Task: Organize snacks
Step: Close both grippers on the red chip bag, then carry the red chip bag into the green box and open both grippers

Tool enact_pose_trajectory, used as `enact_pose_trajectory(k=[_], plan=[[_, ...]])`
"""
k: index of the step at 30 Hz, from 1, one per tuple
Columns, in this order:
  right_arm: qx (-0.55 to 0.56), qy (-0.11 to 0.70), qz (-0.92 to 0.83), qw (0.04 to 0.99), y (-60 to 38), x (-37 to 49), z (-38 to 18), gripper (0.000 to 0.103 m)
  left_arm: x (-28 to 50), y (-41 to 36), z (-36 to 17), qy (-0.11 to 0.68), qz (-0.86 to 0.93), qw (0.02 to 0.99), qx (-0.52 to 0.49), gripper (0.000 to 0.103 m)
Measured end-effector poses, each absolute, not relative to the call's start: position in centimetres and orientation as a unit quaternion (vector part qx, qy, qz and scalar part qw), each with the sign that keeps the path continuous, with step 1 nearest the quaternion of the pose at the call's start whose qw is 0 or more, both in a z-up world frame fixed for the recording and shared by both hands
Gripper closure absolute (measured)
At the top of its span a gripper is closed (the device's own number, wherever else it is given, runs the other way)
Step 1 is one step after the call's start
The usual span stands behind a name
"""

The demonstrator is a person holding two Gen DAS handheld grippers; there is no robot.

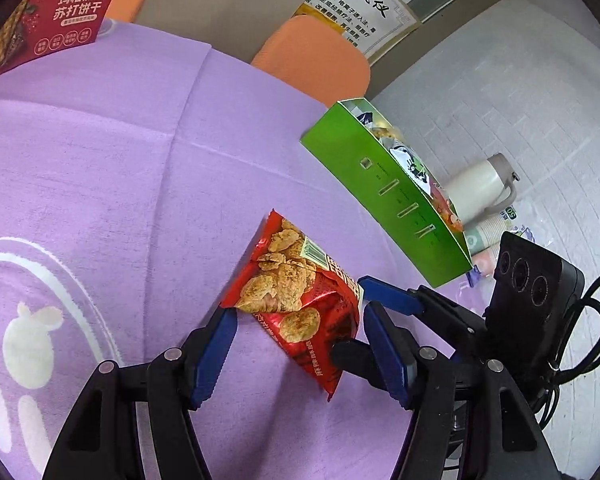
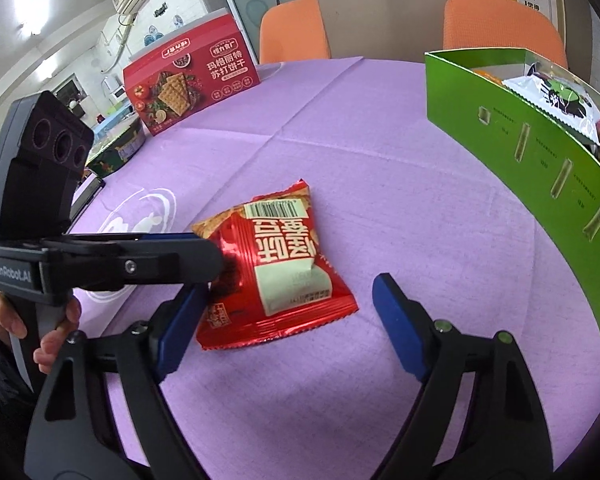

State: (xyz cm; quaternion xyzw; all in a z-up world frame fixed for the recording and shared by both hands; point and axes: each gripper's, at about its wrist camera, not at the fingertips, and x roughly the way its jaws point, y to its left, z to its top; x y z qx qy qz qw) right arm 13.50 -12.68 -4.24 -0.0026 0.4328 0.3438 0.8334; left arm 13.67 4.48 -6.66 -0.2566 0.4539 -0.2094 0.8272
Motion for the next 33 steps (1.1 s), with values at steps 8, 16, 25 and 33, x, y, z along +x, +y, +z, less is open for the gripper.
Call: enact_pose_trajectory(k=[8,16,25,33], plan=[[-0.004,0.432,0.348,0.832,-12.3,13.4,-4.3,0.035,14.4,3.9,-6.7,0.446,-0.206,0.835,-0.248,0.042],[-0.014,0.407,0.321,0.855,-13.2,12.4,-3.4,0.053,14.7,1.2,-5.6,0.441,-0.226,0.840,-0.222,0.067],[0.028,0.353,0.277,0.893,-18.5,11.2,0.6,0.054,15.7,-3.4,-0.6,0.407,-0.280,0.851,-0.178,0.068],[0.063,0.301,0.220,0.926,-25.2,12.4,4.3,0.055,19.5,-9.8,3.6,0.376,-0.335,0.852,-0.142,0.068]])
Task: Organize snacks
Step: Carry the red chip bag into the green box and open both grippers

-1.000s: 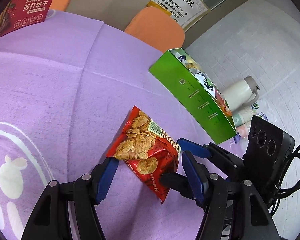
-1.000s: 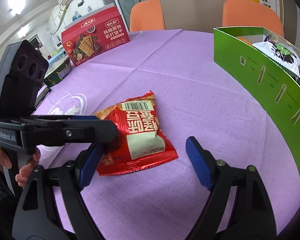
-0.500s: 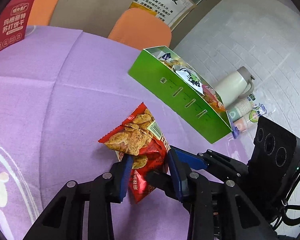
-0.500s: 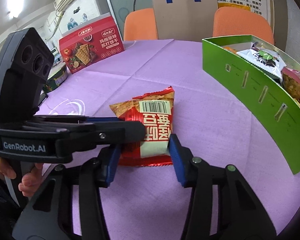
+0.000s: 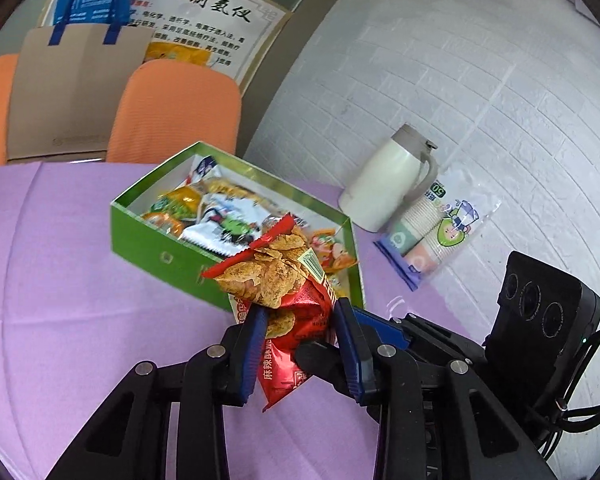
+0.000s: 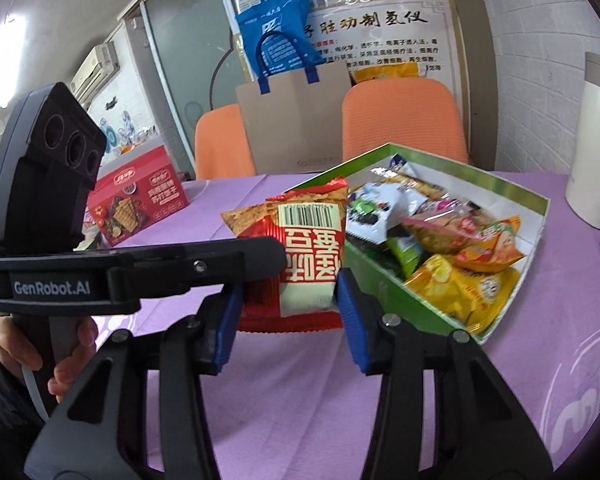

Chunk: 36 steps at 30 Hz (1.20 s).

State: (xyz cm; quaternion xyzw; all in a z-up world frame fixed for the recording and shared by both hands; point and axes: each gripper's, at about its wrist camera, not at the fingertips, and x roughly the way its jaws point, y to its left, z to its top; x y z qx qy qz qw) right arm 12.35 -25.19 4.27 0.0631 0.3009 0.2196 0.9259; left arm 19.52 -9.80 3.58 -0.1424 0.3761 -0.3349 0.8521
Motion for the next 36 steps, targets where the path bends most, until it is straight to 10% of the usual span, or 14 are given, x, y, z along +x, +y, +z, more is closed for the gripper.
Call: enact_pose_trajectory(k=[15,20,29,32,36], plan=[[0.140,0.269,0.124,0.945,-36.0,18.1,4.6,0.055,27.4,-21.1,3.6,0.381,-0.363,0.842,-0.117,0.069],[0.150,0.289,0.092,0.941,-37.9,20.2,1.9,0.055,27.7,-20.6,2.2,0.382,-0.313,0.863,-0.106,0.029],[0.096,0.324,0.040,0.940,-37.4,23.9,1.0,0.059,27.0,-18.1,2.8,0.356,-0.275,0.886,-0.112,0.027],[0.085,0.319,0.051,0.943,-36.8,23.5,1.3,0.055,26.0,-17.2,3.3,0.347,-0.265,0.895,-0.094,0.026],[0.066,0.286,0.064,0.954,-35.7,20.5,2.2,0.013,23.9,-15.8,4.0,0.332,-0.241,0.909,-0.075,0.014]])
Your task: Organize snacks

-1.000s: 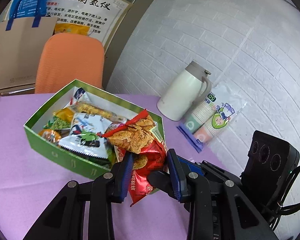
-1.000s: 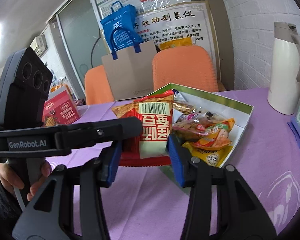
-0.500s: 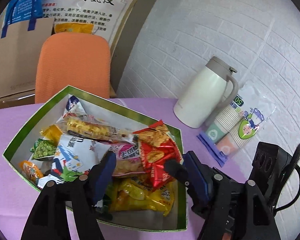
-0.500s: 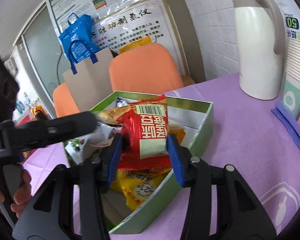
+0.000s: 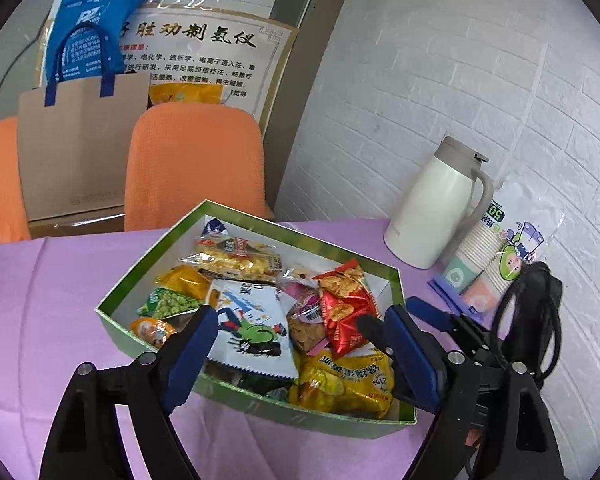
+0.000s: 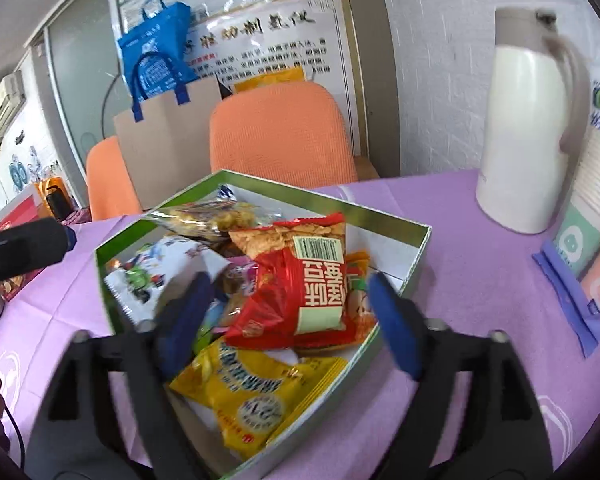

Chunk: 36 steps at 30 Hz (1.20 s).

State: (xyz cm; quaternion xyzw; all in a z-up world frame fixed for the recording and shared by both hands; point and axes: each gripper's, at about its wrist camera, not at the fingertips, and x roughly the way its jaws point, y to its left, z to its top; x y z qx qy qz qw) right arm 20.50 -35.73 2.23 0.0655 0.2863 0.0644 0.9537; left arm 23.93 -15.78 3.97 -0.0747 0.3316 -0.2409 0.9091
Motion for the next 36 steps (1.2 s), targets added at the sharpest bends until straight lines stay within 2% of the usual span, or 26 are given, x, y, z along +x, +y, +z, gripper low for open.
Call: enact_pose_trajectory(k=[2,4,14,22,36], plan=[[0.067,0.282,0.074,0.954,-35.4,19.0,2.6,0.006,22.7,-14.9,4.1,0.328,-0.227,0.914,-0.069,0.005],[0.073,0.291,0.076,0.951,-35.2,17.4,2.8,0.001,21.4,-13.9,3.9,0.332,-0.210,0.918,-0.063,0.002],[0.005,0.288,0.057,0.956,-31.5,7.4,5.0,0.001,12.7,-11.0,2.0,0.341,-0.148,0.928,-0.026,0.001],[0.004,0.292,0.028,0.956,-30.8,2.1,3.9,0.001,8.0,-9.9,-0.4,0.361,-0.128,0.923,-0.028,0.001],[0.043,0.295,-0.031,0.954,-32.4,-0.4,2.5,0.001,5.8,-10.1,-1.3,0.367,-0.107,0.924,-0.007,0.001]])
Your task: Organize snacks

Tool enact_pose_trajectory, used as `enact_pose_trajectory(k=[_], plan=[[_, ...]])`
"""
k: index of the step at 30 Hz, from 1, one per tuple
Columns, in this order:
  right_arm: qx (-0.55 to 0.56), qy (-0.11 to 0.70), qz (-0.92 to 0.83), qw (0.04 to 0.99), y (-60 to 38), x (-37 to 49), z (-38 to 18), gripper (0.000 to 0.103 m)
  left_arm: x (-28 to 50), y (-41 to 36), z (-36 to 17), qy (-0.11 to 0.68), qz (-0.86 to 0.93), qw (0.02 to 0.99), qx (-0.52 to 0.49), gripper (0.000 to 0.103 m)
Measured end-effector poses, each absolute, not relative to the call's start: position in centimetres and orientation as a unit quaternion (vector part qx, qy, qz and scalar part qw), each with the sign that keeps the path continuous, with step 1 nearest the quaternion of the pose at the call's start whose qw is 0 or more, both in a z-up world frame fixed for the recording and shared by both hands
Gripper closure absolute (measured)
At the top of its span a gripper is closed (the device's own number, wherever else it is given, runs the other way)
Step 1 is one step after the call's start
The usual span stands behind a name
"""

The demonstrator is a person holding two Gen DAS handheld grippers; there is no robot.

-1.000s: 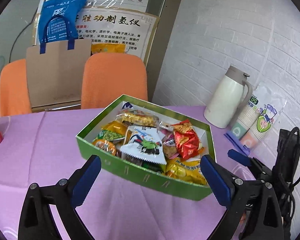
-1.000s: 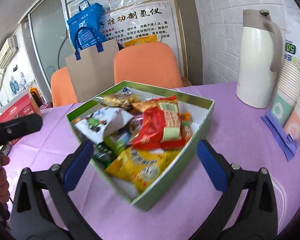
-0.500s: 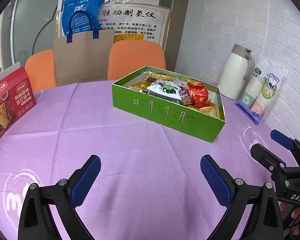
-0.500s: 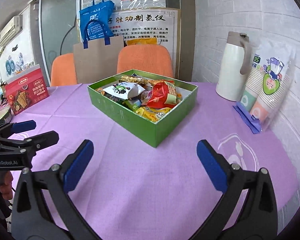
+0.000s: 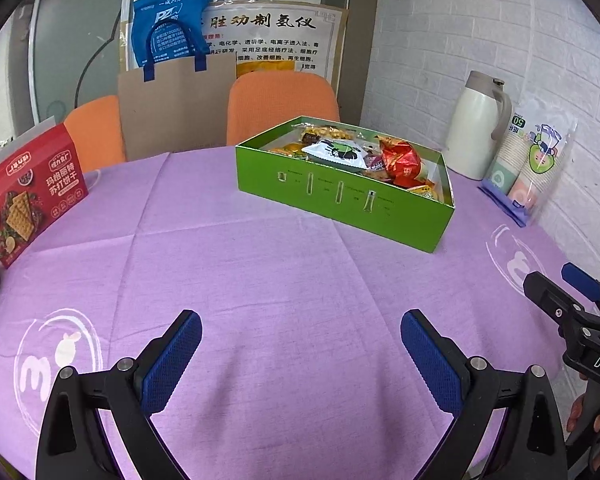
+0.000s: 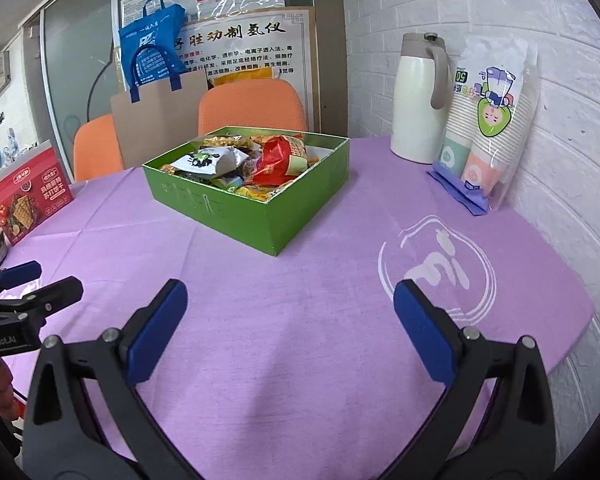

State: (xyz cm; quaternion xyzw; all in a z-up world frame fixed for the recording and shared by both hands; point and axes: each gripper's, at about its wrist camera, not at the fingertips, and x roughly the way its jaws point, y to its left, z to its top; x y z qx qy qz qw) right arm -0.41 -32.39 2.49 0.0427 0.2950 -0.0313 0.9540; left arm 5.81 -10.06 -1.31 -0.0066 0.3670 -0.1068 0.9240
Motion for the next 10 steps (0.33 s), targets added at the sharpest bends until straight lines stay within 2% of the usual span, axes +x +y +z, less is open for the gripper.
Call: enact_pose_trajectory(k=[10], plan=[[0.048,0.303,-0.028,0.952,-32.35,0.01,1.99,0.001,5.88,-9.92,-1.51,0.367,-0.103,0.924,-0.003,0.001]])
